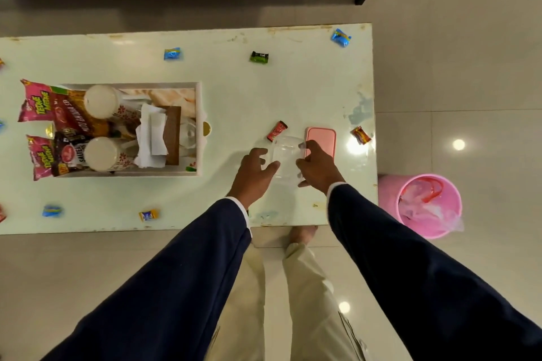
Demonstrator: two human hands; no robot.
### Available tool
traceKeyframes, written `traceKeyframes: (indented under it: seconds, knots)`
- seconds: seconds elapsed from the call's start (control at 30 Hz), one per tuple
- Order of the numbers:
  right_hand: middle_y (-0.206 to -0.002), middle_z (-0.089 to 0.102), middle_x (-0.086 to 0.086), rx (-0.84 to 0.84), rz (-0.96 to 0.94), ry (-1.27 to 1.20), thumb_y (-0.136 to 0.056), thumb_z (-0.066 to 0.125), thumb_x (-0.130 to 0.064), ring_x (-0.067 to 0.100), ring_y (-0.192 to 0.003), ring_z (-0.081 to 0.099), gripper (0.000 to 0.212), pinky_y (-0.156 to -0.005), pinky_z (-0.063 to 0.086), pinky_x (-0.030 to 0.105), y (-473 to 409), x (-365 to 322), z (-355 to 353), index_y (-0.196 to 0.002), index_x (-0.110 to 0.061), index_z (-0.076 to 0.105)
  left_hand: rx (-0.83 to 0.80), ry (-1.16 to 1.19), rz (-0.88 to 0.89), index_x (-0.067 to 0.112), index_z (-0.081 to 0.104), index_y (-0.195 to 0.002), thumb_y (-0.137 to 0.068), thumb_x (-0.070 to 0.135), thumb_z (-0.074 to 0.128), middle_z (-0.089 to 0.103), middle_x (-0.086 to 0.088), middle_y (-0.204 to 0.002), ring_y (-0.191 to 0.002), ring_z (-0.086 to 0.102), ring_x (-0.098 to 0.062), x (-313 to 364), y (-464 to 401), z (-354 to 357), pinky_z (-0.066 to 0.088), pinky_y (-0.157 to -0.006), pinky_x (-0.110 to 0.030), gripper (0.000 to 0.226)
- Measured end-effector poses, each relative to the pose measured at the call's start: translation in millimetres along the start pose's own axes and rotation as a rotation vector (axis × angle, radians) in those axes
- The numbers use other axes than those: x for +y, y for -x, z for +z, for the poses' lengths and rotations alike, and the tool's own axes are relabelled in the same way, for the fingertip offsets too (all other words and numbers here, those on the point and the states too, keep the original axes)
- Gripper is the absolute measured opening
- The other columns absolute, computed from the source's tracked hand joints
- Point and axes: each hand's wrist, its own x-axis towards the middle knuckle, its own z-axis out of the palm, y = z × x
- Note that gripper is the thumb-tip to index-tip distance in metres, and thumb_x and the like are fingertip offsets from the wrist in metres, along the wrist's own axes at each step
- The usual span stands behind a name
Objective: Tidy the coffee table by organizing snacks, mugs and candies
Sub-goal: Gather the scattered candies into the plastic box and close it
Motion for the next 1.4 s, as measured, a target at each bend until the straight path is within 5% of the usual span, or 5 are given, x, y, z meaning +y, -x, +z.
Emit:
traceKeyframes:
  seconds: [0.57, 0.8, 0.97, 1.1, 1.4]
  knots:
    - [-0.141, 0.052, 0.010, 0.155, -0.149, 0.570, -0.099, 0.056, -0.033, 0.034, -0.121, 0.059, 0.056, -0.094, 0.052, 0.047, 17, 0, -10, -0.148, -0.016, 0.034, -0.033, -0.037, -0.039, 0.027, 0.035, -0.152, -0.100, 0.035, 0.057, 0.048, -0.003, -0.153, -0.134, 0.052, -0.027, -19, 13, -11, 0.040, -0.112, -0.041, 0.057]
    - [-0.158, 0.032, 0.012, 0.103, -0.534, 0.934, -0.097, 0.056, -0.048, 0.036, -0.142, 0.034, 0.076, -0.109, 0.042, 0.048, 119, -60, -24, -0.158, -0.014, 0.025, 0.033, -0.275, 0.092, 0.028, 0.039, -0.152, -0.101, 0.035, 0.057, 0.043, 0.000, -0.158, -0.144, 0.041, -0.027, 9, 116, -68, 0.027, -0.119, -0.055, 0.055]
    - [-0.167, 0.017, 0.012, 0.091, -0.792, 1.140, -0.097, 0.048, -0.059, 0.036, -0.152, 0.020, 0.086, -0.122, 0.025, 0.048, 177, -122, -19, -0.161, -0.015, 0.012, 0.257, -0.891, 0.376, 0.024, 0.020, -0.162, -0.102, 0.045, 0.047, 0.019, -0.003, -0.170, -0.154, 0.022, -0.027, 14, 192, -117, 0.023, -0.118, -0.055, 0.069]
    - [-0.168, 0.013, 0.012, 0.059, -0.952, 1.265, -0.096, 0.047, -0.062, 0.034, -0.154, 0.018, 0.091, -0.123, 0.022, 0.049, 224, -158, 12, -0.162, -0.013, 0.007, 0.367, -1.159, 0.437, 0.021, 0.006, -0.163, -0.102, 0.051, 0.039, 0.005, -0.008, -0.172, -0.157, 0.013, -0.032, 7, 248, -145, 0.017, -0.121, -0.061, 0.076]
    - [-0.165, 0.027, 0.012, 0.058, -1.119, 1.335, -0.093, 0.057, -0.058, 0.035, -0.149, 0.029, 0.087, -0.121, 0.027, 0.048, 286, -216, 160, -0.159, -0.014, 0.021, 0.542, -1.024, 0.297, 0.021, 0.014, -0.162, -0.103, 0.051, 0.039, 0.002, -0.008, -0.172, -0.156, 0.017, -0.031, -83, 322, -267, 0.024, -0.120, -0.060, 0.071]
